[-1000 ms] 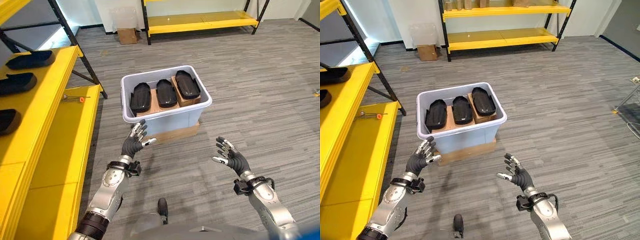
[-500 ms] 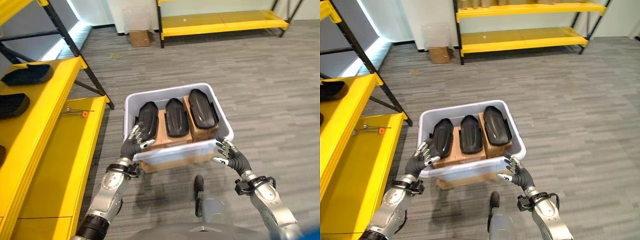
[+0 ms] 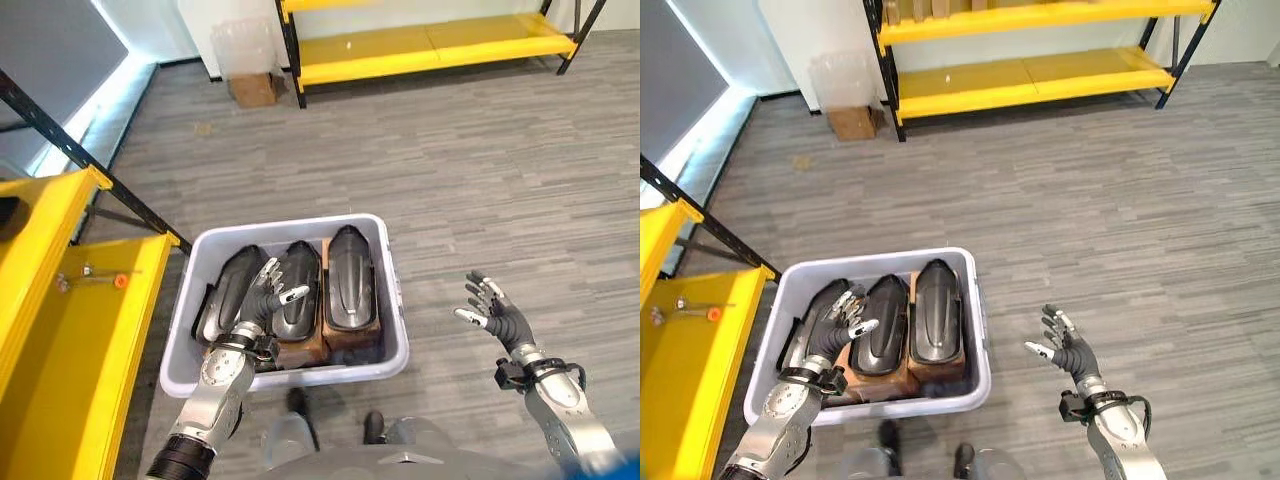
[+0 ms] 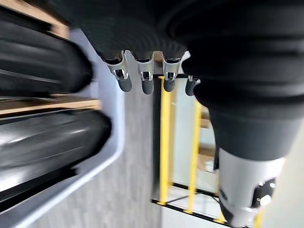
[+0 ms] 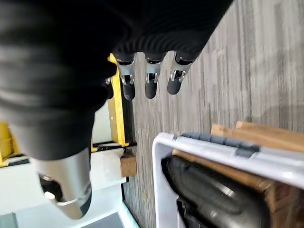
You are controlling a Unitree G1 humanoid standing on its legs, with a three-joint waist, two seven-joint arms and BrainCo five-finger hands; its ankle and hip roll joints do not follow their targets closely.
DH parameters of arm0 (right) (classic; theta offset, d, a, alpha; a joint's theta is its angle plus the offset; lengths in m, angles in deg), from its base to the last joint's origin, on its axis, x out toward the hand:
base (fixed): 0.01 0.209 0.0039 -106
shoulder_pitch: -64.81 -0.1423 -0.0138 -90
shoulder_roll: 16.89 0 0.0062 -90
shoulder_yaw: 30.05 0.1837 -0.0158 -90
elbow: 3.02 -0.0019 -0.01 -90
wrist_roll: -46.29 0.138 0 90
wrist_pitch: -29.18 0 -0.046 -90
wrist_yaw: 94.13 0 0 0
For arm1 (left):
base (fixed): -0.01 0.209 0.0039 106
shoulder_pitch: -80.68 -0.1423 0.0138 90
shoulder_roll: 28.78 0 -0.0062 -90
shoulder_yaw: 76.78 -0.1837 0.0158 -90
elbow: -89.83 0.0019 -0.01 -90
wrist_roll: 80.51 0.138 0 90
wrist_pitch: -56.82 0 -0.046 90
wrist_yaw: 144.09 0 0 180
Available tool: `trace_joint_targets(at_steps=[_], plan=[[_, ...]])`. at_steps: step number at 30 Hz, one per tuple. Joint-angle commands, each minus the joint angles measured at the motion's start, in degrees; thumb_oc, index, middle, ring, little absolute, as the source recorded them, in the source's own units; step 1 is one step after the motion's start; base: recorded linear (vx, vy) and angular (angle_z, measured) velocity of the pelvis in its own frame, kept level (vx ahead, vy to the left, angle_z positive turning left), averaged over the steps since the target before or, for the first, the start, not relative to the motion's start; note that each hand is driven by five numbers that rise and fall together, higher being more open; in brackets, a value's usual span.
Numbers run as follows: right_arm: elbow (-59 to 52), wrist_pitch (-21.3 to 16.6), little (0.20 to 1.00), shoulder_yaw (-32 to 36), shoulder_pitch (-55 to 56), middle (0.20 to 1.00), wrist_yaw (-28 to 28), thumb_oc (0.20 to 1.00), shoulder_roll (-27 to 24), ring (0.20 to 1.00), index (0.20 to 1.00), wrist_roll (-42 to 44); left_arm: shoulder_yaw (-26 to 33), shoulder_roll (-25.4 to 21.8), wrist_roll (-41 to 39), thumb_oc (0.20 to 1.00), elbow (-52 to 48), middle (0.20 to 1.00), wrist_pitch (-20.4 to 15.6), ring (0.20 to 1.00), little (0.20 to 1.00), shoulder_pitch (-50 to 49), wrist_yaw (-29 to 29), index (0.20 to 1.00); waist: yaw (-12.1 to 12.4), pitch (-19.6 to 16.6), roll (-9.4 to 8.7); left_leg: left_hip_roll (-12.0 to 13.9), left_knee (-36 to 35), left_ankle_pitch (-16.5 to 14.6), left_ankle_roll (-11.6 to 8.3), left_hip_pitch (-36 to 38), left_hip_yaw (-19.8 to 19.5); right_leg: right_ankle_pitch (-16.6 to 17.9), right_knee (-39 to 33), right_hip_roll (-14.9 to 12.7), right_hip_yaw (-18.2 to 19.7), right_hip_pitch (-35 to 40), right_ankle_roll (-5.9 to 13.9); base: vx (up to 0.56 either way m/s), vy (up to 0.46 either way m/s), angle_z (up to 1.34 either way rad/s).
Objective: Move parts from the plastic box to the shelf.
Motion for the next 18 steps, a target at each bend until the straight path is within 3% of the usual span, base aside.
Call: trace_joint_targets(at_steps=[1, 8, 18], plan=[[-1.58, -1.97, 1.000, 1.03, -1.51, 1.000, 0.60, 1.000, 0.40, 1.000, 1.000, 0.40, 2.44, -3.57, -0.12, 1.000, -4.78, 1.000, -2.72, 1.000, 1.000, -0.93, 0.61, 1.000, 1.91, -0.49, -4.96, 2.38, 1.93, -4.15, -10.29, 2.99, 0.77, 14.16, -22.80, -15.30, 3.69, 6.29, 6.53, 0.06, 0.195, 0.19], [-1.26, -1.56, 1.000, 0.11, -1.56, 1.000, 0.88, 1.000, 1.21, 1.000, 1.000, -0.20, 3.08, -4.19, -0.44, 1.000, -4.93, 1.000, -2.52, 1.000, 1.000, -1.85, 0.24, 1.000, 2.83, -1.46, -6.41, 0.50, 0.12, -5.07, -9.07, 3.95, 1.00, 16.33, -23.90, -16.78, 3.19, 6.34, 8.30, 0.03, 0.061, 0.16], [-1.08, -1.77, 1.000, -0.41, -1.72, 1.000, 0.95, 1.000, 1.43, 1.000, 1.000, -0.47, 3.79, -3.15, -2.10, 1.000, -5.04, 1.000, -3.08, 1.000, 1.000, -2.79, 0.49, 1.000, 2.90, -2.72, -6.31, 0.17, -3.02, -4.26, -9.07, 6.30, 1.12, 16.53, -24.96, -16.71, 2.43, 6.99, 8.66, 0.00, -0.005, -0.02]])
